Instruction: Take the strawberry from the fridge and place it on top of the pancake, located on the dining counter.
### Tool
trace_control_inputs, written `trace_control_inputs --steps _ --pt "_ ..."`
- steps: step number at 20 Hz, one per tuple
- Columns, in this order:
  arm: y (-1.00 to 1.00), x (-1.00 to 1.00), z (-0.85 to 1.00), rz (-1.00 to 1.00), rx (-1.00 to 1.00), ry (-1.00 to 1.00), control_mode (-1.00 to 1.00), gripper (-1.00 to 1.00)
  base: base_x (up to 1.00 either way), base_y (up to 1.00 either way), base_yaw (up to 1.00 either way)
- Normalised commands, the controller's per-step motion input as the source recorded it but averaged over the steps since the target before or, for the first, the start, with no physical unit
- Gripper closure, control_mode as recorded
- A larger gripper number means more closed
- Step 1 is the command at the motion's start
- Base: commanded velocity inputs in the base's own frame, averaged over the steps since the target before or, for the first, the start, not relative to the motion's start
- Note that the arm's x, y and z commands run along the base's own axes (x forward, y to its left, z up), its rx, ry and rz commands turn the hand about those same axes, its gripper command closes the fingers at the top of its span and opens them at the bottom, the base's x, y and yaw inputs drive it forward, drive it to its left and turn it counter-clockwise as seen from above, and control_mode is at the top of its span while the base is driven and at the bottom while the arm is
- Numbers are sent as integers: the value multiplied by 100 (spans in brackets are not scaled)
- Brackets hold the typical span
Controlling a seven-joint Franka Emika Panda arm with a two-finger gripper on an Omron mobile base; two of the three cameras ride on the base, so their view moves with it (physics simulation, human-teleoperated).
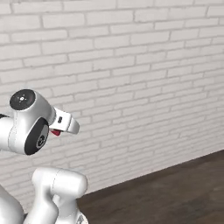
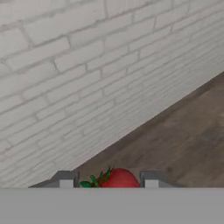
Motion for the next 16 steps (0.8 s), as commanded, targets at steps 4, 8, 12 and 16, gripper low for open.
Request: trace_control_inputs --steps 4,8,12,16 --pt "0 0 0 0 0 0 100 100 69 -55 -59" --pt "0 0 0 0 0 0 100 100 39 -52 -72" --pt "0 0 0 0 0 0 100 100 29 -38 -78" --pt "0 0 0 0 0 0 100 100 42 -11 -78"
